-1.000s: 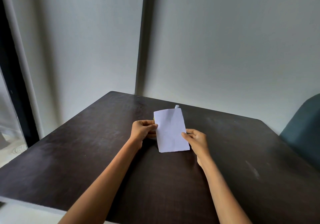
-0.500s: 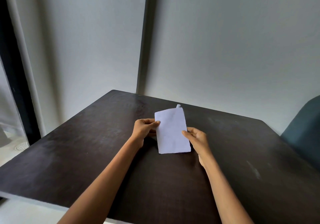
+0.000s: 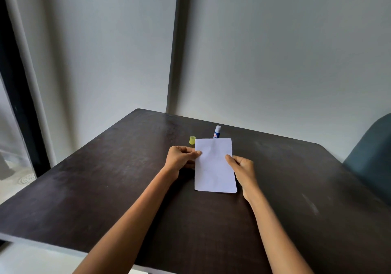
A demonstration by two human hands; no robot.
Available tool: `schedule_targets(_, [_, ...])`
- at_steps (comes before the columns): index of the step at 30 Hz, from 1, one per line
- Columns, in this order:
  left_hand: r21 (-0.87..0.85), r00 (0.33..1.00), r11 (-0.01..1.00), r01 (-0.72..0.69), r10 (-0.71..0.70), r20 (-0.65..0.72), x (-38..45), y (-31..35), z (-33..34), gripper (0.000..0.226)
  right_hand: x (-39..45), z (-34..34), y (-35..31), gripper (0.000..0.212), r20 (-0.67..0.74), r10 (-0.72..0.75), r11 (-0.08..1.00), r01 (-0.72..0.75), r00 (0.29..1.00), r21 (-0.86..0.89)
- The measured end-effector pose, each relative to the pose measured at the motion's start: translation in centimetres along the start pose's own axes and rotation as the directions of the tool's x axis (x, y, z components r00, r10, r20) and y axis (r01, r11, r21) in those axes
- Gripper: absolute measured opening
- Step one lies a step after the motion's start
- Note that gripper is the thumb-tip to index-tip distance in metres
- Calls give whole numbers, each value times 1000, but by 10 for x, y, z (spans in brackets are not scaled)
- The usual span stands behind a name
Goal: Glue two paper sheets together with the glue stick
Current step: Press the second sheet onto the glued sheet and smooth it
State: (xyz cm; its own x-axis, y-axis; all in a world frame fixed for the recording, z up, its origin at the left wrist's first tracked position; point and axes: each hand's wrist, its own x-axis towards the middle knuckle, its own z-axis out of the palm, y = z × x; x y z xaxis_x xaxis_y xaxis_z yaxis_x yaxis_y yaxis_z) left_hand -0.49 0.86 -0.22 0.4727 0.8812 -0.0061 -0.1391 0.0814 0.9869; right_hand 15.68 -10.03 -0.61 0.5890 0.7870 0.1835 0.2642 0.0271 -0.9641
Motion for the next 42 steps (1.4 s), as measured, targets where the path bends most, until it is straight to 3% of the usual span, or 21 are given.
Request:
schedule_targets(5, [4, 1000, 1000, -8, 8, 23, 0, 0, -1, 10, 1, -1, 2, 39, 2, -15, 1000, 15, 1000, 6])
schedule_targets(7, [-32, 1000, 999, -12, 13, 28, -1, 2, -1, 18, 1, -2, 3, 39, 13, -8, 1000, 7, 1000, 19])
schedule_targets(10, [-82, 997, 996, -42, 37, -64, -1, 2, 0, 18, 0, 0, 3, 33, 34, 12, 1000, -12, 999, 1])
schedule_targets(13, [-21, 991, 997, -76, 73, -108, -1, -2, 3, 11, 0, 4, 0, 11, -17, -80, 994, 78, 997, -82])
schedule_targets(14, [36, 989, 995, -93, 96, -111, 0, -4, 5, 11, 2, 5, -1, 19, -61, -158, 973, 145, 986, -180])
schedule_targets(16, [185, 978, 970, -158, 179, -103, 2, -7, 11, 10, 4, 4, -4, 34, -137, -412, 831, 310, 901, -461])
schedule_targets(18, [337, 958, 909, -246, 281, -58, 2, -10, 18, 8, 4, 7, -11, 28, -104, -602, 658, 419, 791, -625])
schedule_targets(22, [506, 900, 767, -395, 432, 48, 0, -16, 26, 5, 2, 15, -13, 15, 70, -615, 527, 475, 785, -705])
schedule_targets(27, [476, 884, 770, -425, 467, 34, 4, -17, 24, 6, 10, 6, -9, 12, 63, -532, 603, 430, 844, -672])
schedule_targets(33, [335, 923, 887, -317, 370, -104, 4, -14, 20, 4, 17, -15, 5, 15, 5, -376, 728, 299, 926, -617])
schedule_targets(38, [179, 938, 962, -206, 247, -245, 2, -11, 14, 4, 13, -21, 8, 18, -141, -167, 954, 124, 976, -274])
schedule_targets(42, [161, 944, 970, -183, 219, -246, 1, -10, 11, 7, 4, -18, 3, 12, -35, -72, 997, 72, 997, -20])
